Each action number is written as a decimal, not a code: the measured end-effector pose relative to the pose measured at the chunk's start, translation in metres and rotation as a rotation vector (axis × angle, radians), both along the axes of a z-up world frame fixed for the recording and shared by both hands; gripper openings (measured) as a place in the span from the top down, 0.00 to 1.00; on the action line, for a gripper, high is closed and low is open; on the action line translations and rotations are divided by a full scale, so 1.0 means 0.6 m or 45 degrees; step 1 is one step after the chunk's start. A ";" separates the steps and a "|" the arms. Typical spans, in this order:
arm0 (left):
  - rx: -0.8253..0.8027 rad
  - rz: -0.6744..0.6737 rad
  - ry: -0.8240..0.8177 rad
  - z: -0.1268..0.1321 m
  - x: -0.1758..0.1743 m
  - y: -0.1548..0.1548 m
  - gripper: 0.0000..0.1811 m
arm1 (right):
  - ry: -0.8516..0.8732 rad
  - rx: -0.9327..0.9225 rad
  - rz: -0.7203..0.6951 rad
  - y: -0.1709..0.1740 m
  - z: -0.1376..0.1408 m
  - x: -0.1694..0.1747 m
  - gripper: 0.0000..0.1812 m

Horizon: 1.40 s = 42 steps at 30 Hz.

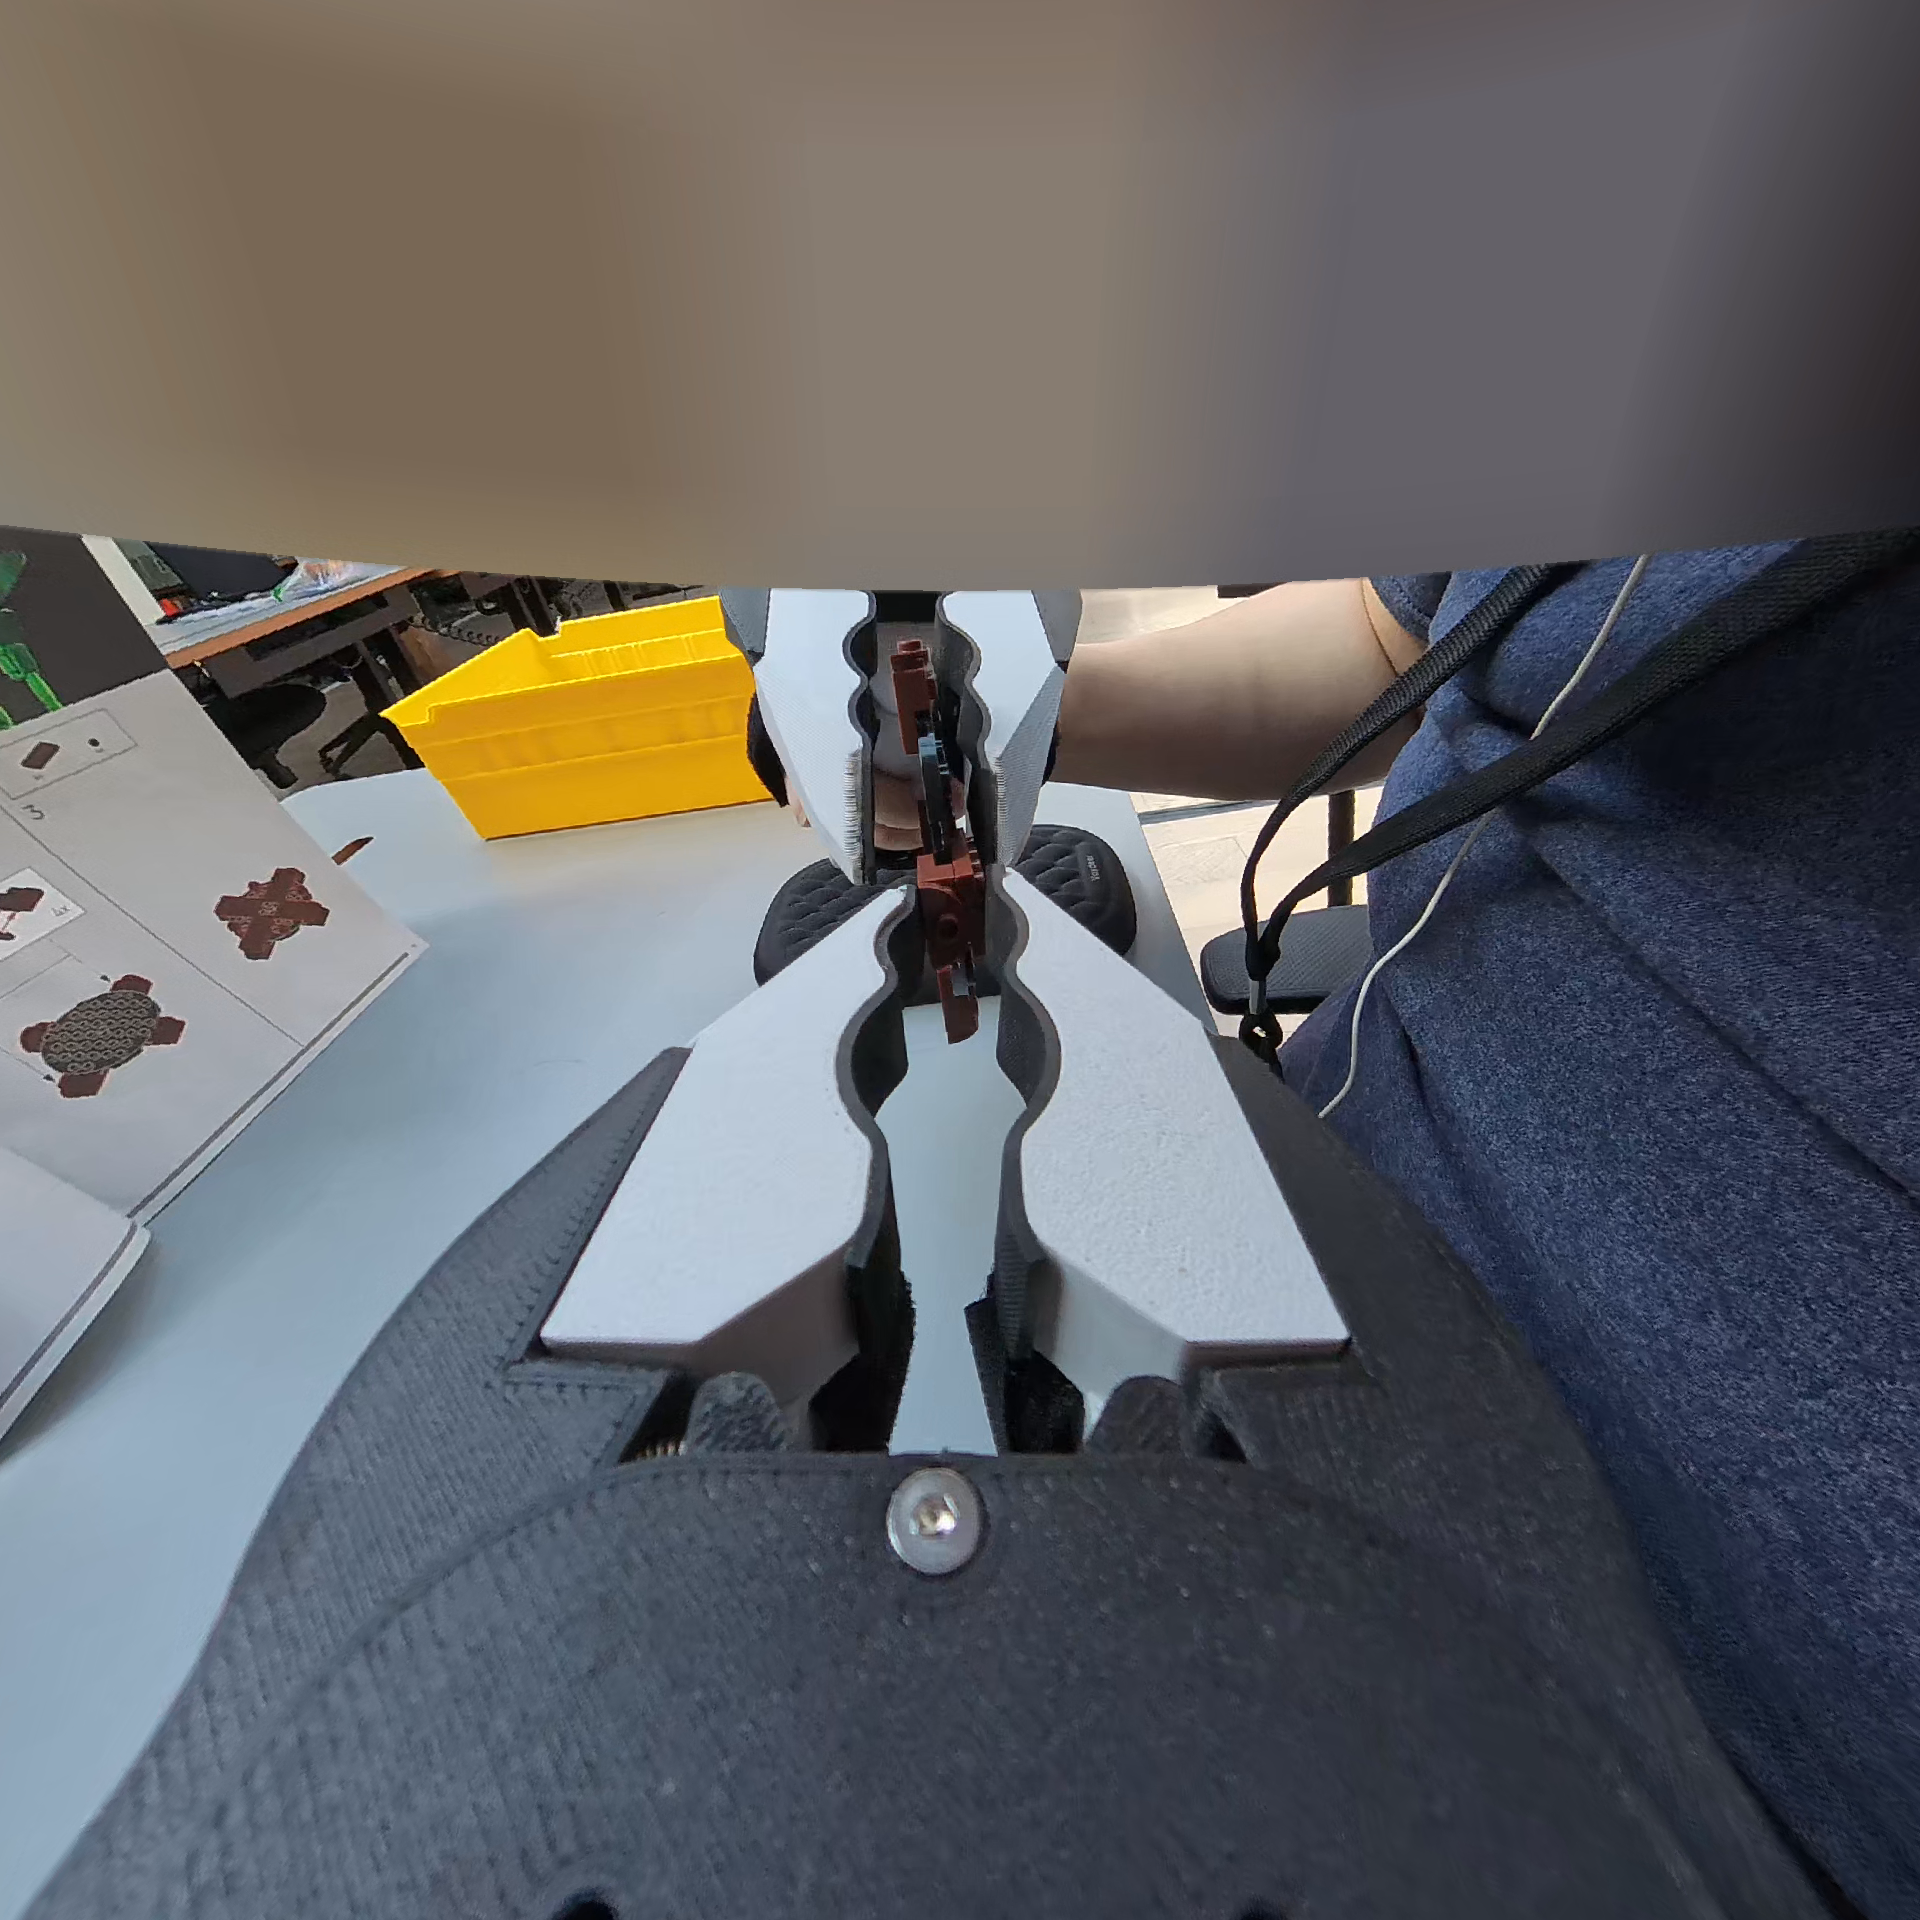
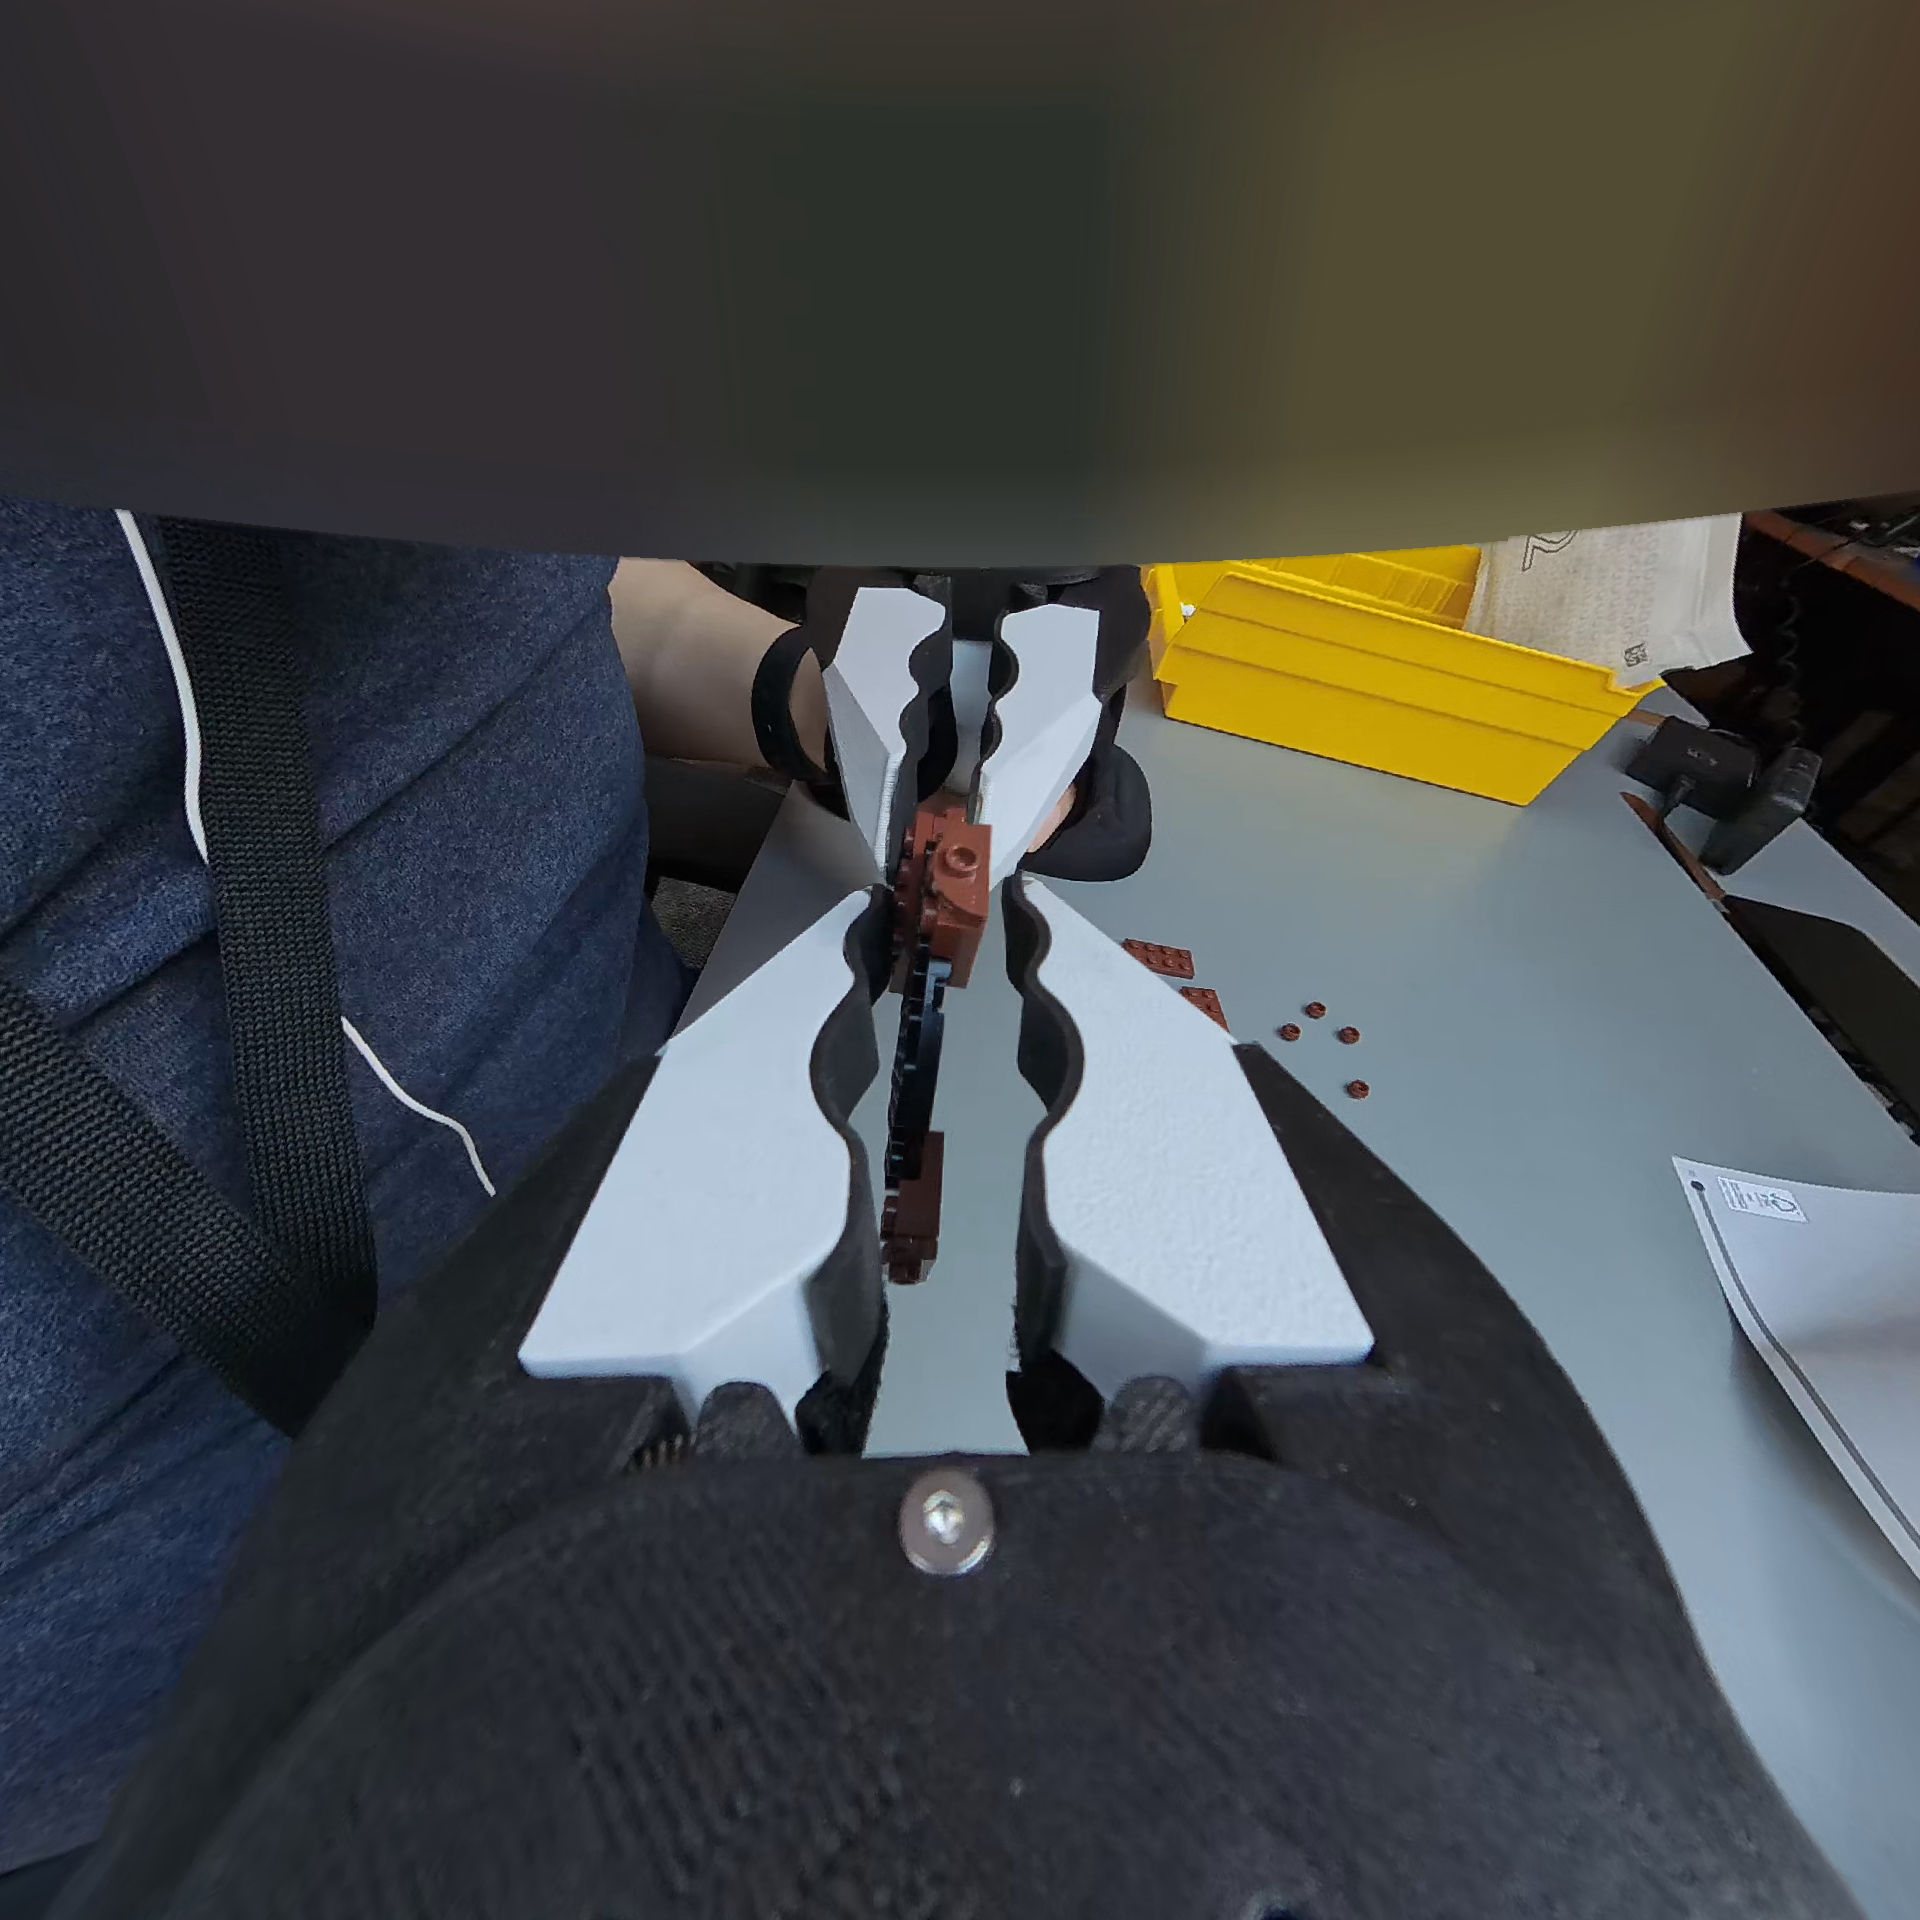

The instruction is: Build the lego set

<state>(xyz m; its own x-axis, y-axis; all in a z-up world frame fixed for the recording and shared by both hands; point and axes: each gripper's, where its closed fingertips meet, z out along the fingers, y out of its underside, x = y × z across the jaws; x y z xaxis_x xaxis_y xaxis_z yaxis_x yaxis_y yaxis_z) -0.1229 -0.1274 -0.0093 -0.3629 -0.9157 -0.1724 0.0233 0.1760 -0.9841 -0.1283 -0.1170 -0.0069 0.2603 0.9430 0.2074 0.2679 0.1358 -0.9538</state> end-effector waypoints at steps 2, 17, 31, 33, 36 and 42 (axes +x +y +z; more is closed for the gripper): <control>0.004 -0.002 0.001 -0.002 0.001 -0.002 0.95 | 0.009 -0.001 0.036 -0.006 0.001 -0.003 0.92; -0.176 0.001 -0.051 -0.001 0.004 0.016 0.95 | 0.018 -0.140 -0.012 0.013 -0.004 -0.002 0.94; -0.190 0.011 -0.034 -0.004 0.005 0.018 0.95 | 0.055 -0.239 0.018 0.014 -0.007 -0.001 0.93; -0.195 0.009 -0.044 -0.002 0.006 0.018 0.95 | 0.056 -0.255 0.020 0.014 -0.005 0.002 0.93; -0.196 0.011 -0.054 0.000 0.007 0.018 0.95 | 0.043 -0.250 0.005 0.017 -0.004 0.004 0.91; -0.257 0.000 -0.088 0.007 0.007 0.020 0.95 | -0.033 -0.260 0.011 0.012 -0.017 0.007 0.92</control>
